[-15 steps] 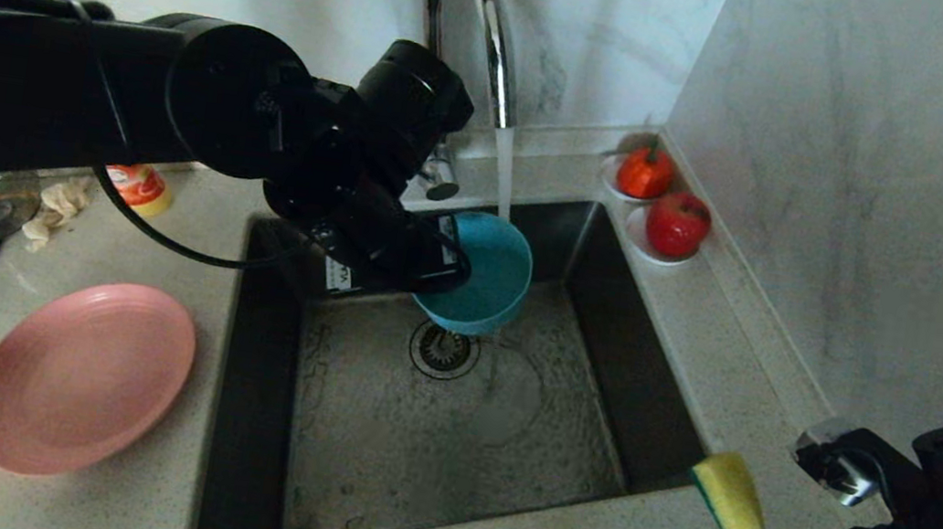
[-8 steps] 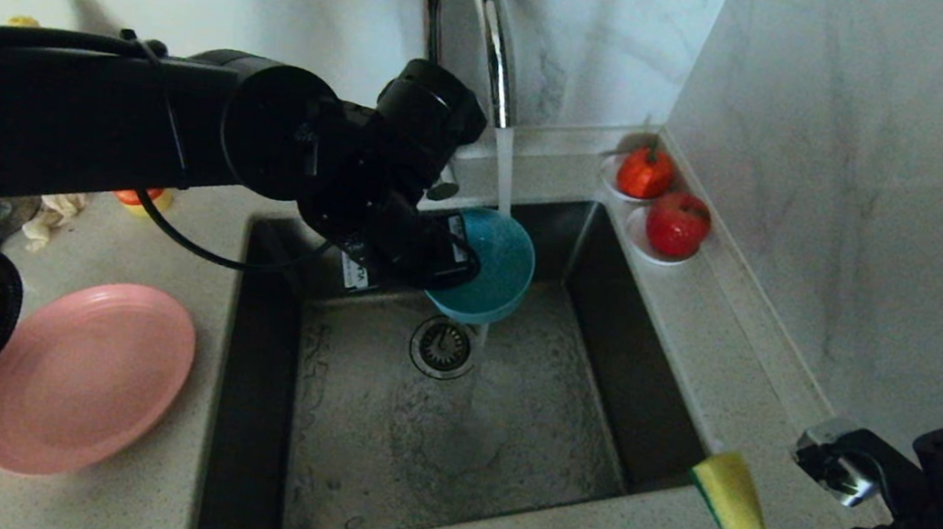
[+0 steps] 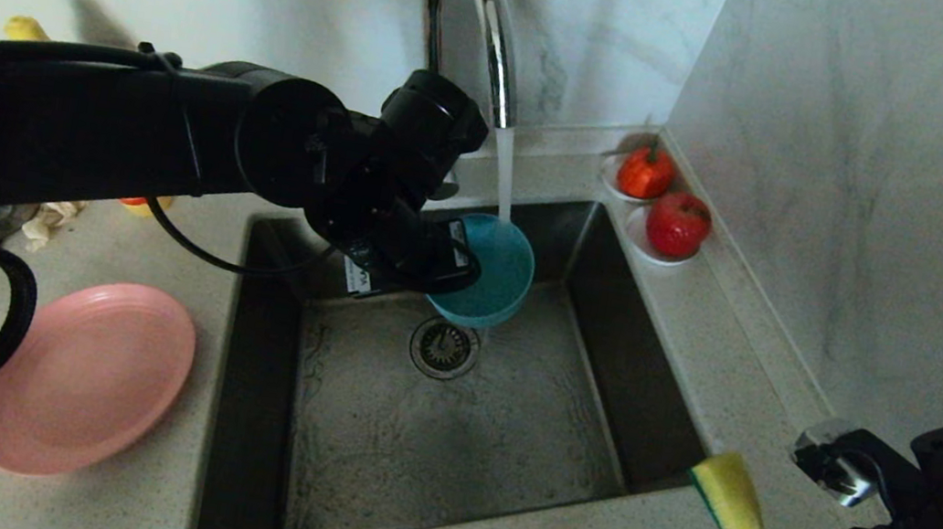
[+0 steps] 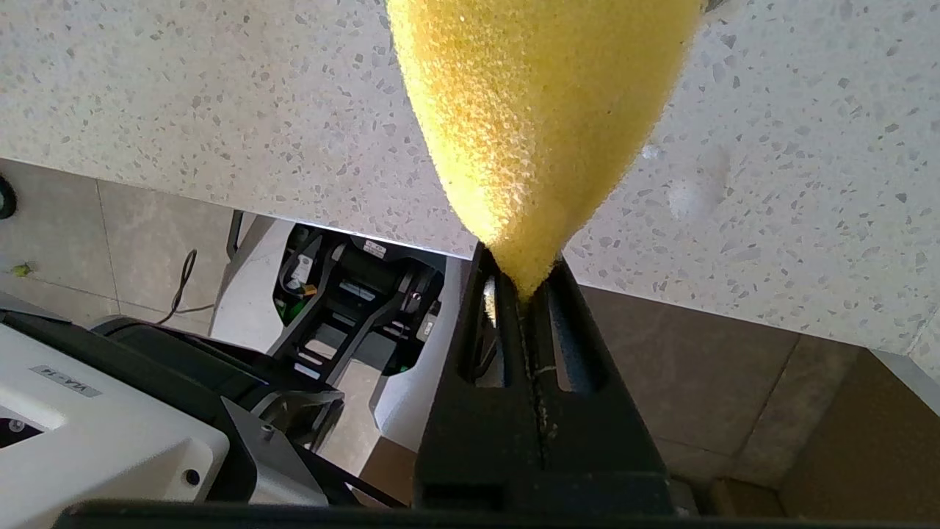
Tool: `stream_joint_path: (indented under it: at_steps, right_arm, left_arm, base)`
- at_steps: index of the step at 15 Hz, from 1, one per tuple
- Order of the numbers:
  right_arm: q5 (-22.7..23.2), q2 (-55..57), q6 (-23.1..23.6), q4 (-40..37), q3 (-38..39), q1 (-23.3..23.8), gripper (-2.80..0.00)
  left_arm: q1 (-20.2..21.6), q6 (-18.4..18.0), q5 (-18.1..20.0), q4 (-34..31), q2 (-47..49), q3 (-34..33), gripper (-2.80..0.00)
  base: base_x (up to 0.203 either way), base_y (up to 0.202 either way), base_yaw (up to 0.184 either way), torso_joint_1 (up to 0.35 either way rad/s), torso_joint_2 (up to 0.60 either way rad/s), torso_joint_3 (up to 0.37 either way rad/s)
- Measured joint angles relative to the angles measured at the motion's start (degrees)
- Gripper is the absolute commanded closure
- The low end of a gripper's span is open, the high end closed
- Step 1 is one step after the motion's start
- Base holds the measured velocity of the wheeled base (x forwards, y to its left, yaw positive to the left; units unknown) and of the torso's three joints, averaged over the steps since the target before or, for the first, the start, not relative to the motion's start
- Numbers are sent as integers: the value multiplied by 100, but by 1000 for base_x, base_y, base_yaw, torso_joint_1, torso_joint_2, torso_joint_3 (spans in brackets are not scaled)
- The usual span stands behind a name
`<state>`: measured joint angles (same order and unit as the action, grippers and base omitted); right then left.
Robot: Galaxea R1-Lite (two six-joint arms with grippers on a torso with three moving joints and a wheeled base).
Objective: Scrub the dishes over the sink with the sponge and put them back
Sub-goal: Wash the bowl
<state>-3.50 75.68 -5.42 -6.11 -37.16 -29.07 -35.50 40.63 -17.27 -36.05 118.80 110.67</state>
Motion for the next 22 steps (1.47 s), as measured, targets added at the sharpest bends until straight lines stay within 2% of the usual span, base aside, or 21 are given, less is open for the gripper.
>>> stream_joint_path:
  at_steps: [7,10,12,14,16,18,22]
  right_arm:
    - [9,-5,-6,0,34,7,0]
    - [17,-37,-2,0,41,9,0]
    - [17,-62,0,-1,48,11,0]
    - [16,-93,0,2,56,6,0]
    - [28,-138,-2,0,74,2,0]
    - [86,-182,-9,3,140,-6,0]
    - [190,-286,-30,14,333,-9,0]
  left_arm:
    - [-8,66,2,71,88,-2,0]
    - [-1,63,-2,-115,-19,-58,0]
    - [24,29,-11,-431,-271,-219,0]
    - [35,-65,-28,-602,-621,-655,0]
    - [45,-346,-210,-625,-1060,-1263,0]
    - [44,-801,-709,-621,-1528,-1787,0]
    - [35,-1800,-1249,-551,-2286,-2146,0]
  base:
    - [0,0,0,0,0,0]
    - [0,0,0,0,0,0]
    - [0,0,0,0,0,0]
    - [0,0,0,0,0,0]
    - [0,0,0,0,0,0]
    - [0,0,0,0,0,0]
    - [0,0,0,0,0,0]
